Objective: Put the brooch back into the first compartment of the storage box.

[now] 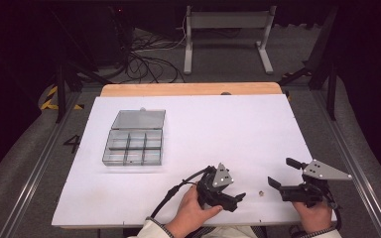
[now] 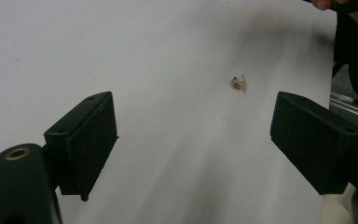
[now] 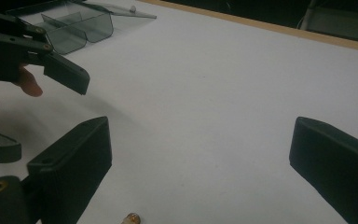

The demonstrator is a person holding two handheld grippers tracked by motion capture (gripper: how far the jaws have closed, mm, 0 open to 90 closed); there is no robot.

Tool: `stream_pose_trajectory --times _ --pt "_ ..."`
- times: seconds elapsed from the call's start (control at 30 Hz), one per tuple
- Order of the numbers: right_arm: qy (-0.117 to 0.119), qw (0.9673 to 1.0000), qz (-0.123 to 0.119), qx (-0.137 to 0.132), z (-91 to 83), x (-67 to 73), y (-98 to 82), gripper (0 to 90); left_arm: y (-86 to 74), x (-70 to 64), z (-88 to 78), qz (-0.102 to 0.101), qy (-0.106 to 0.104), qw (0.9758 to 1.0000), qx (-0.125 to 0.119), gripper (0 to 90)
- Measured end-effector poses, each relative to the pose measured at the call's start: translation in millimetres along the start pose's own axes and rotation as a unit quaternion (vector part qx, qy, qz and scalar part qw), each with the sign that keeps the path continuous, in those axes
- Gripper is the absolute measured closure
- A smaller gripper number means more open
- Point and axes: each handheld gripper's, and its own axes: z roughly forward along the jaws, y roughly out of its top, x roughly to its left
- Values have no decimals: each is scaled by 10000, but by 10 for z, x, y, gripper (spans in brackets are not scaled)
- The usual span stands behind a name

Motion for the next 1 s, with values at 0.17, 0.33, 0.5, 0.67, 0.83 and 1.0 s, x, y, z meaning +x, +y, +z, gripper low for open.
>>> stream_pose_trajectory --times 0.17,0.33,0.5,0.67,0.83,1.0 --pt "-3 10000 2 3 5 -2 0 64 23 -23 100 -16 -129 9998 122 157" --pt "-5 10000 11 20 11 -4 -3 64 64 -91 205 33 -174 9993 343 150" --pt "3 10000 27 16 12 -5 -6 64 97 -144 281 82 -173 9988 456 151" --pt "-29 10000 36 24 12 -3 -6 64 130 -174 345 107 -162 9985 502 180" --pt "-28 10000 49 23 13 -5 -9 64 156 -213 437 231 -155 9974 672 236" --pt "-15 10000 65 45 18 -9 -12 64 171 -220 517 244 -175 9966 761 276"
